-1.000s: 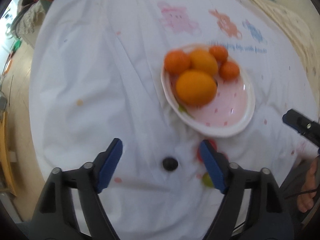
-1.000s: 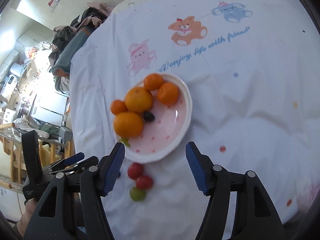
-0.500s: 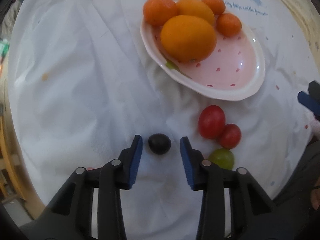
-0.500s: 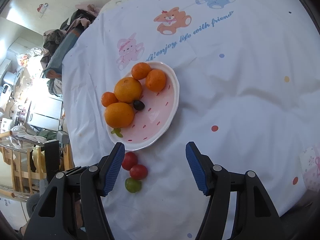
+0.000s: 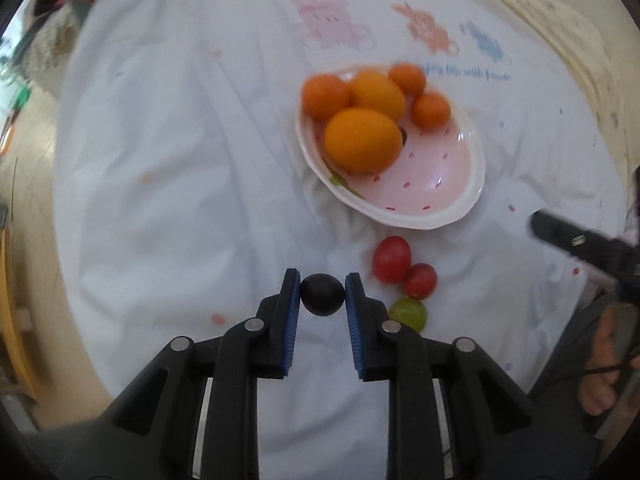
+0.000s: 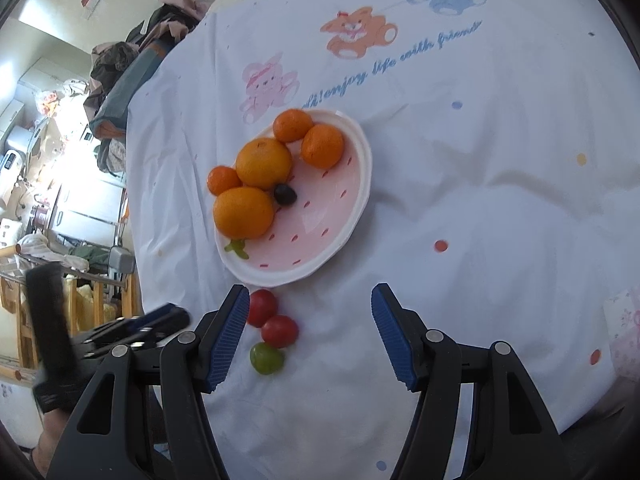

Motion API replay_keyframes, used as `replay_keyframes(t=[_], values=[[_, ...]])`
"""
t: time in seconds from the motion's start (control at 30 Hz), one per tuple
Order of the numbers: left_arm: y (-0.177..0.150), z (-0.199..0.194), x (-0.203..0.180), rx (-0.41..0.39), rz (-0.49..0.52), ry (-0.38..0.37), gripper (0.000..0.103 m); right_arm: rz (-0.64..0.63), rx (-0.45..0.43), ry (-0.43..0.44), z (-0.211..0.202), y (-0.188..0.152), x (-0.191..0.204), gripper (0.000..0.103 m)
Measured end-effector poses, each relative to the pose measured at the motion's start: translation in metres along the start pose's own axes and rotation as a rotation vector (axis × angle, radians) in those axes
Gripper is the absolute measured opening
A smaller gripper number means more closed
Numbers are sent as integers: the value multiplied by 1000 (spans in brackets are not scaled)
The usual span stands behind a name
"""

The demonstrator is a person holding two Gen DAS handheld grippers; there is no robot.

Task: Organize fruits
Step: 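Grasp the green grape with the right tool while the left tool holds the dark grape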

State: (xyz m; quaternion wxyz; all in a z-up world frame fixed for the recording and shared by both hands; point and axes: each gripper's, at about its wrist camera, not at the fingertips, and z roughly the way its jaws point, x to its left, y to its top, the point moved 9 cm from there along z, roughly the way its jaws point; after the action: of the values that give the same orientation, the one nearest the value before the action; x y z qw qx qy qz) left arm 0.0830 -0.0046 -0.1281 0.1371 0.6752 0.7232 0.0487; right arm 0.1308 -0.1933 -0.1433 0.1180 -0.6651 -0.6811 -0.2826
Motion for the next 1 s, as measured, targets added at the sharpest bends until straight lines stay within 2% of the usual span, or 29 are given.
replay_keyframes(t=[0.1, 0.17, 0.3, 0.47, 0.67, 0.8, 1.0], values=[[-8, -20, 8, -43, -33, 5, 19, -13, 61, 21, 15, -11, 8, 66], [-7, -25, 15, -63, -57, 6, 19, -25, 135, 42, 29, -23, 15, 66], [-4, -25, 25, -91, -96, 16, 19, -20, 239, 49, 54, -48, 22, 59], [1, -10, 29, -68, -130, 20, 19, -43, 278, 33, 75, -64, 32, 50], [3, -3, 28, -49, -153, 0, 19, -105, 263, -22, 90, -71, 42, 48], [3, -5, 25, -56, -151, -5, 19, -153, 263, -47, 96, -72, 45, 33], [2, -4, 28, -52, -158, 3, 19, -196, 266, -26, 88, -78, 51, 31]])
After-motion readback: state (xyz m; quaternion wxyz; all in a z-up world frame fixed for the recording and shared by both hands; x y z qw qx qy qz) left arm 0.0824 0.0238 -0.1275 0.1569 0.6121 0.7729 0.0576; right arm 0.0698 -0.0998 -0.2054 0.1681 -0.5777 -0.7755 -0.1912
